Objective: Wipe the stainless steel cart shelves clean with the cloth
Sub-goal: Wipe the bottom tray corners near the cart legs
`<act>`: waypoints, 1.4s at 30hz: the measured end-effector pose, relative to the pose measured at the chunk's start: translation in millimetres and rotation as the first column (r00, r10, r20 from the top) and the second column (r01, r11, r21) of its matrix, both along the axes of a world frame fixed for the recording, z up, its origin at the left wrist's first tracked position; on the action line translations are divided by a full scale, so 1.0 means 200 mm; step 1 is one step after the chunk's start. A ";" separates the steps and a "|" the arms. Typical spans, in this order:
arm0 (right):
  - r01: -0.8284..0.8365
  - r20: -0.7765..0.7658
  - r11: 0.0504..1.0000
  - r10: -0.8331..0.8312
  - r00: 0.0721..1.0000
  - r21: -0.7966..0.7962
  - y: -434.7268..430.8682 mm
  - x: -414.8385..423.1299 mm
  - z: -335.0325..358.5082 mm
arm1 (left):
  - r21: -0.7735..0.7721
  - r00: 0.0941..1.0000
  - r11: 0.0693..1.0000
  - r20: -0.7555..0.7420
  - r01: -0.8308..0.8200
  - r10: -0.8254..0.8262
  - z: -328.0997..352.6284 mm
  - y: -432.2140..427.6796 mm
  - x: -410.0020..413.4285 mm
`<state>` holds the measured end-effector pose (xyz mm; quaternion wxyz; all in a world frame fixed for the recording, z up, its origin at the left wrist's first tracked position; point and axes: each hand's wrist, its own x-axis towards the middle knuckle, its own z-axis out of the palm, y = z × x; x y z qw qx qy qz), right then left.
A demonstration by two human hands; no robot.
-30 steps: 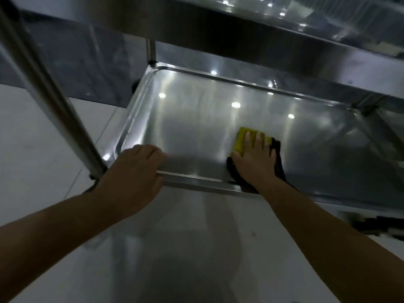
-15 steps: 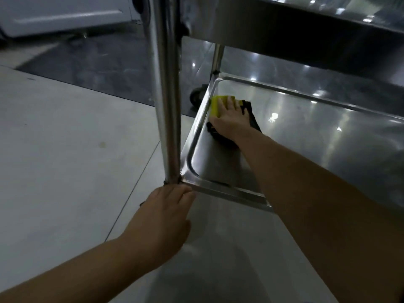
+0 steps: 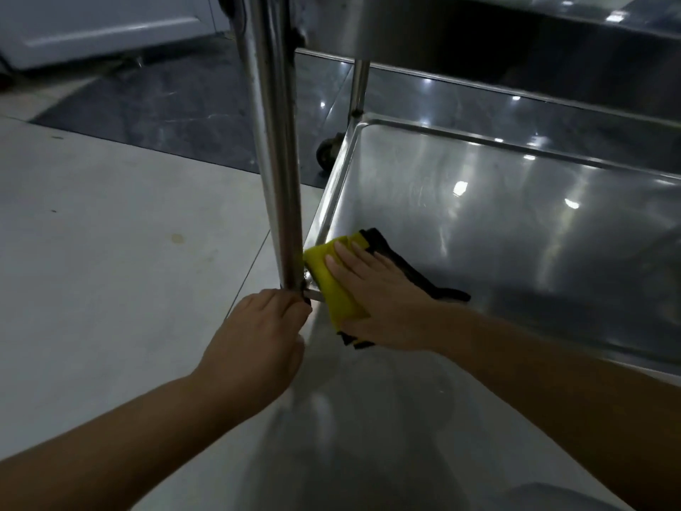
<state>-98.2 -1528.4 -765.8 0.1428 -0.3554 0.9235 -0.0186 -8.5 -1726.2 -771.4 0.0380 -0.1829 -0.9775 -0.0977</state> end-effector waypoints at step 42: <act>0.913 -0.358 0.373 -0.840 0.408 0.166 2.69 0.71 0.22 | -0.069 0.553 0.548 0.096 0.833 -0.828 0.46 2.59 -0.12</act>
